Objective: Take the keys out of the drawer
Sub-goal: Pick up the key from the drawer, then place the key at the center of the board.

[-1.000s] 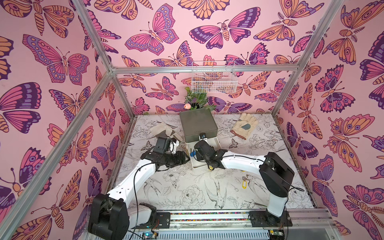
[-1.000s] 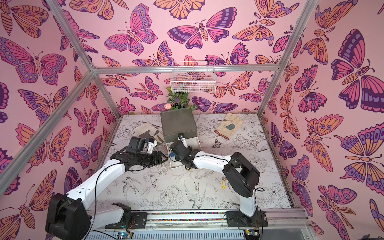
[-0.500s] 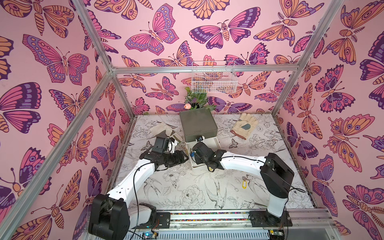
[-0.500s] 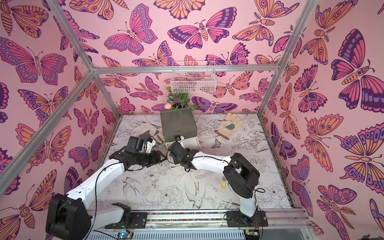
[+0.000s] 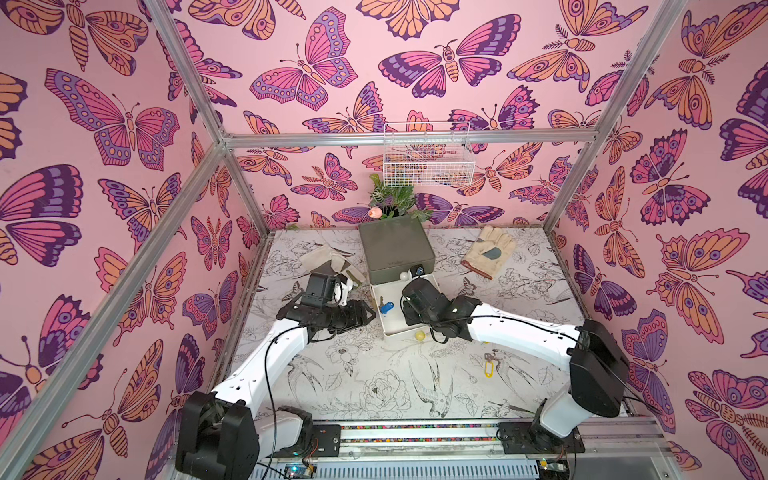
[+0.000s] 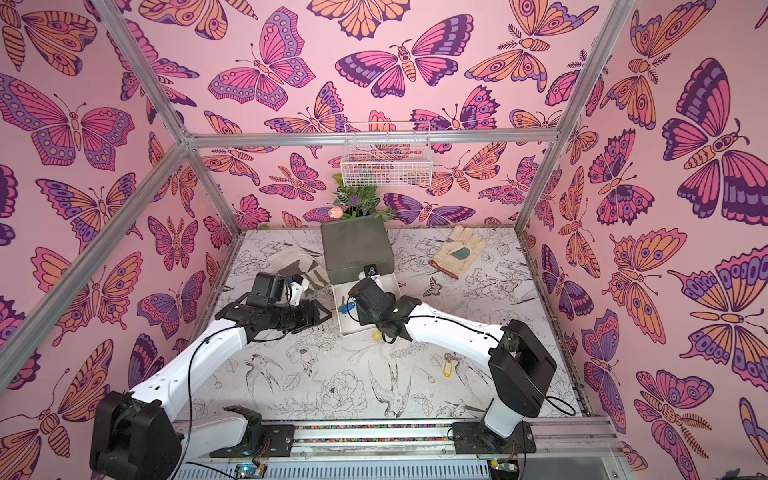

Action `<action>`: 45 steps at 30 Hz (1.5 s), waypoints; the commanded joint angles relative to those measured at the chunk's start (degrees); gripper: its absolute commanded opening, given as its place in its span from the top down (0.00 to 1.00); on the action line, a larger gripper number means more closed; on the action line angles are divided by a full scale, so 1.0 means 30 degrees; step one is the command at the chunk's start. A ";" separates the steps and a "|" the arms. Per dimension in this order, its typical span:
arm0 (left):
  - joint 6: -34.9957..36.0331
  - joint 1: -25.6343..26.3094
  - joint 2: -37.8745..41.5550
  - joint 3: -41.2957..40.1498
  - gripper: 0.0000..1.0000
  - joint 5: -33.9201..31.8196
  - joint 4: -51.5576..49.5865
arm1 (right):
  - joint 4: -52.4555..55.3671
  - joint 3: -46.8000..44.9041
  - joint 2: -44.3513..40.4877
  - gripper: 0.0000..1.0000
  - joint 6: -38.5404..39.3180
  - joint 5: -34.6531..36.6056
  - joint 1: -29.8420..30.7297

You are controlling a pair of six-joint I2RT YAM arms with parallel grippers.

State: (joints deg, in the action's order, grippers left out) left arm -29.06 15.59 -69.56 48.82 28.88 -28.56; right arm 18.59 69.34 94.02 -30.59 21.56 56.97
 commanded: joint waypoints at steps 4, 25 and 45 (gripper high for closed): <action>-0.0152 -0.0189 0.0189 -0.0162 0.34 -0.0031 -0.0088 | 0.0360 -0.0128 -0.2377 1.00 -0.0425 0.0791 -0.0459; -0.1495 -0.0073 0.0874 0.0460 0.34 -0.0394 0.0093 | 0.4903 -0.7317 -1.1960 1.00 -0.3073 -0.4367 -0.3984; -0.2922 0.1341 0.2157 -0.0082 0.33 -0.1808 -0.0002 | -0.2864 -1.2526 -0.8857 0.89 -0.5056 -0.6505 -0.3848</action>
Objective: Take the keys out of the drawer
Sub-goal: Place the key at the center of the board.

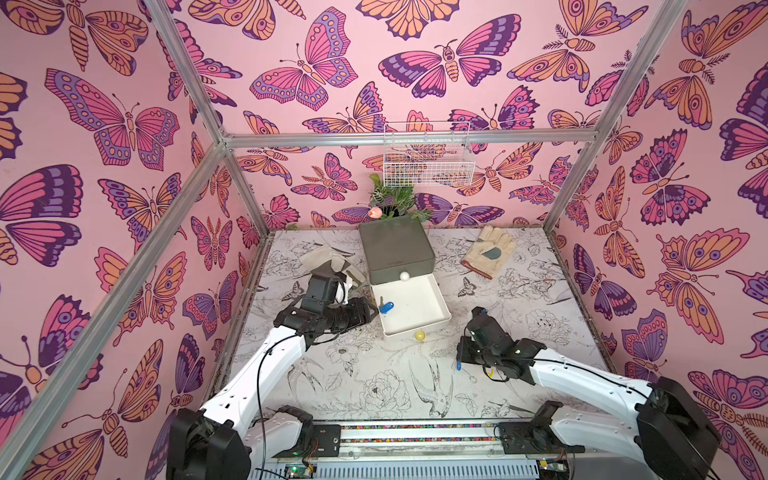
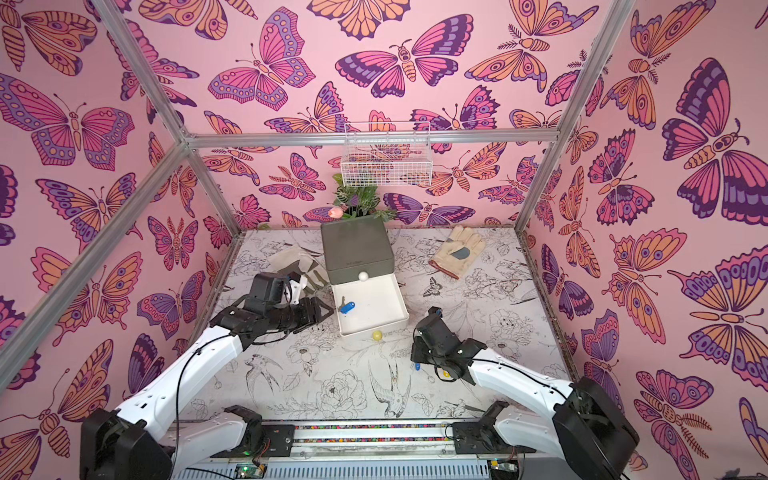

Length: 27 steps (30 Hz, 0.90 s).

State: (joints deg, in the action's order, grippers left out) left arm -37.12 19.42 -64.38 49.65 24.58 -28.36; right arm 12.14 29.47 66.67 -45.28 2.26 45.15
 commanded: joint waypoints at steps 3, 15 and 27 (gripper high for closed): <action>-0.0260 0.0031 0.0657 -0.0502 0.33 -0.0471 -0.0153 | 0.0444 0.1368 -0.0373 0.62 -0.0004 0.0856 0.0081; 0.0046 -0.0057 0.0754 0.0816 0.33 -0.1409 -0.0170 | 0.6613 0.6646 -0.3799 0.57 0.3218 0.2277 0.0180; 0.0109 -0.0084 0.0432 0.1615 0.33 -0.1742 -0.0295 | 0.0280 1.1421 0.5461 0.68 0.3429 -0.4245 0.0712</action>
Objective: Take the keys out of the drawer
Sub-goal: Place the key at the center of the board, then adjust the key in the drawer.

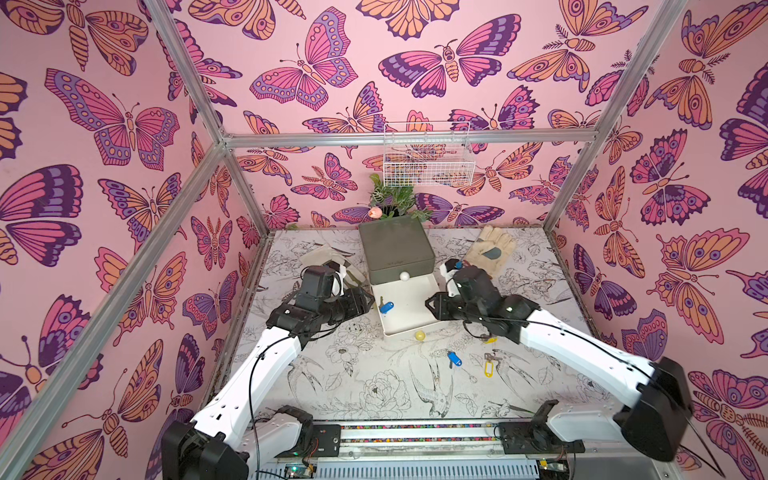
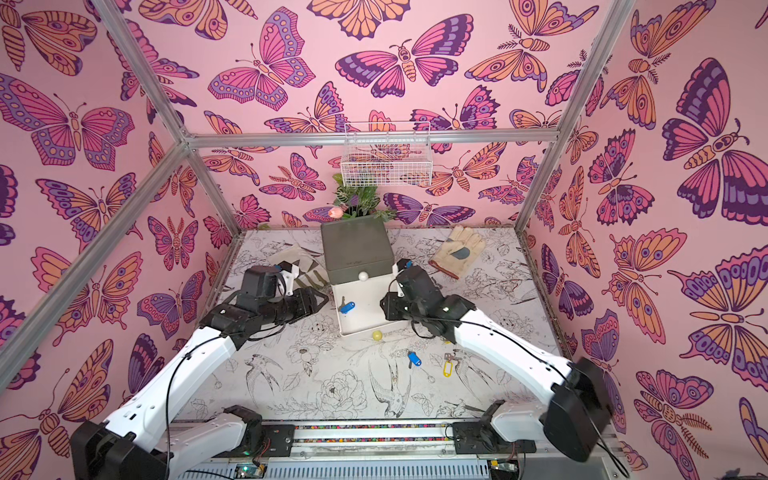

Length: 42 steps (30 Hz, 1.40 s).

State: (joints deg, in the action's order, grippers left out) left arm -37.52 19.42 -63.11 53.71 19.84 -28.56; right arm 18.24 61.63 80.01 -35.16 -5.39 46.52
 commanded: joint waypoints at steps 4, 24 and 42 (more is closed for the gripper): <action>0.0294 -0.0145 0.0272 0.0260 0.33 -0.0100 -0.0608 | -0.4147 0.1269 0.3176 0.85 -0.0846 -0.2116 0.0426; 0.0772 0.0199 0.0101 0.0804 0.33 -0.0239 -0.2240 | -0.8465 0.2422 0.8835 1.00 -0.1552 -0.0096 0.2094; 0.0533 0.0206 0.1414 0.0194 0.33 -0.2103 -0.3726 | -0.8302 0.1261 0.6481 1.00 0.0225 0.5253 0.4927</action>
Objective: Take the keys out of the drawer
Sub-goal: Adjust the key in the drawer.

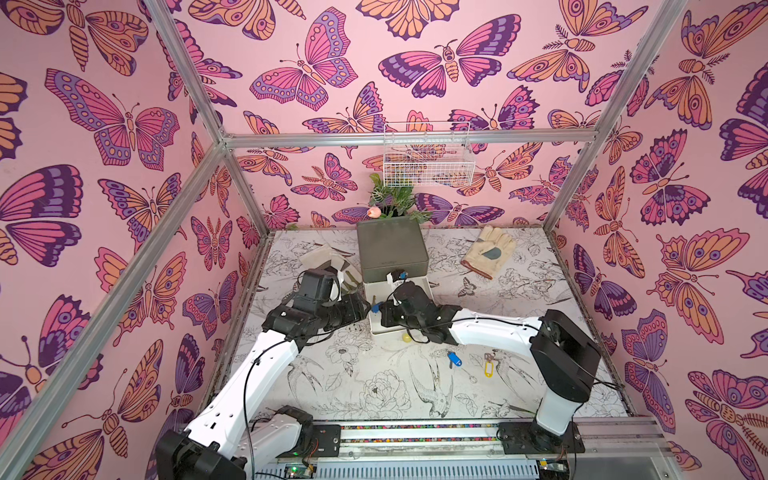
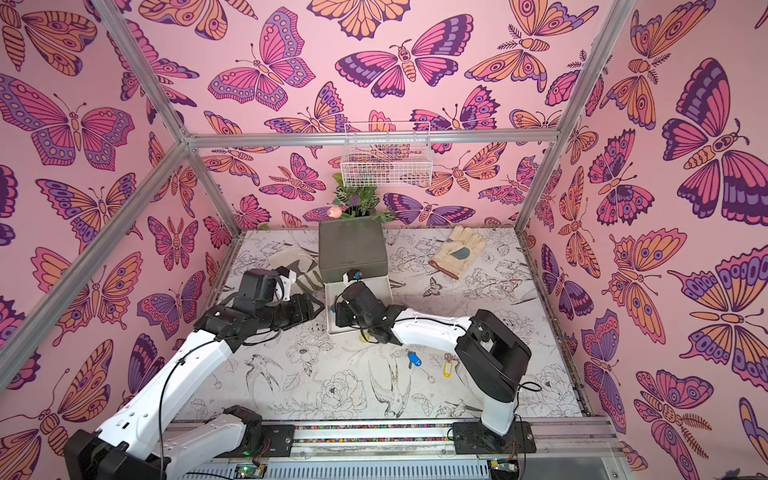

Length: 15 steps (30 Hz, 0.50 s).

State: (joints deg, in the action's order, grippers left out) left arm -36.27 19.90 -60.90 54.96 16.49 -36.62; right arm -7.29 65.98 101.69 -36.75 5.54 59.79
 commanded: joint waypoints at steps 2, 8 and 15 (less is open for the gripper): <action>0.0028 0.0046 0.1261 -0.0359 0.32 -0.1605 -0.1323 | 0.0243 0.0094 -0.0448 1.00 0.0695 0.1618 0.0607; -0.0130 -0.0207 0.3596 -0.0390 0.31 -0.3689 -0.2625 | 0.0380 0.1102 0.1001 1.00 0.0754 0.2081 0.0578; 0.0354 -0.0592 0.4768 -0.0472 0.31 -0.3721 -0.3768 | 0.0335 0.2333 0.2549 1.00 0.1149 0.2323 0.0401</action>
State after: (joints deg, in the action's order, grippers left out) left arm -36.32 18.41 -47.07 54.54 6.59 -44.56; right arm -7.25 70.85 107.90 -34.37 10.76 61.43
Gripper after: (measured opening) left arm 0.691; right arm 0.045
